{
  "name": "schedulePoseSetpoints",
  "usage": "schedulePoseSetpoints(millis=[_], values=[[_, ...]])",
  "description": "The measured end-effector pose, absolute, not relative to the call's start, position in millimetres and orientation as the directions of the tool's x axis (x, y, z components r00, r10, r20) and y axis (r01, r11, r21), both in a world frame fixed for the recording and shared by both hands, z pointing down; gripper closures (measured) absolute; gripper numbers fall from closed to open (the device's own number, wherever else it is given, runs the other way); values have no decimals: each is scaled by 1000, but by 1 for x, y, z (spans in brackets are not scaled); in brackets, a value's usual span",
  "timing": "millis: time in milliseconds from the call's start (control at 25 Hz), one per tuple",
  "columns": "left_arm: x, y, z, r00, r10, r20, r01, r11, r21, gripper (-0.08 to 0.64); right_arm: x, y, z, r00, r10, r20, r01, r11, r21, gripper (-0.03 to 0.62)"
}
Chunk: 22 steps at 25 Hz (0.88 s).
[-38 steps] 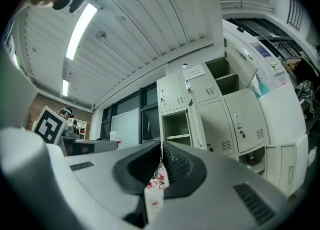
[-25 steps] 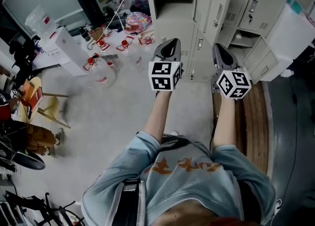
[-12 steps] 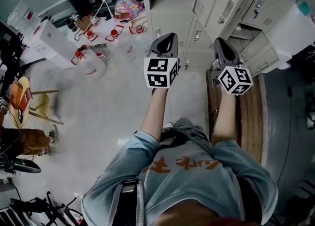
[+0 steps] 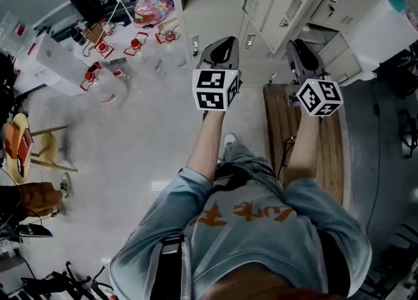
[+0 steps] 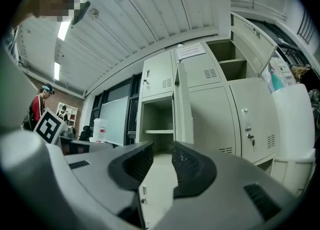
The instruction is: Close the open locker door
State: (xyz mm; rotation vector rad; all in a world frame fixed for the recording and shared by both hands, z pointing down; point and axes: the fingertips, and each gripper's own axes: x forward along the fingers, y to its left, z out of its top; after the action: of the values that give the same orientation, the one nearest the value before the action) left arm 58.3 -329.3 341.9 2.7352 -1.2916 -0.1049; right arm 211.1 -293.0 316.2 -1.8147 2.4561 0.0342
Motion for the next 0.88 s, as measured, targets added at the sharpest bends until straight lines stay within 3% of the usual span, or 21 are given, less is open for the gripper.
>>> schedulePoseSetpoints(millis=[240, 480, 880], values=[[69, -347, 341, 636, -772, -13, -765, -633, 123, 538, 231, -313, 311, -284, -953, -106, -956, 290, -45, 472], [83, -372, 347, 642, -767, 8, -762, -637, 118, 538, 236, -331, 311, -357, -925, -131, -929, 366, -55, 418], [122, -409, 365, 670, -740, 63, -741, -661, 118, 538, 249, -367, 313, -483, -863, -149, -868, 494, -44, 403]])
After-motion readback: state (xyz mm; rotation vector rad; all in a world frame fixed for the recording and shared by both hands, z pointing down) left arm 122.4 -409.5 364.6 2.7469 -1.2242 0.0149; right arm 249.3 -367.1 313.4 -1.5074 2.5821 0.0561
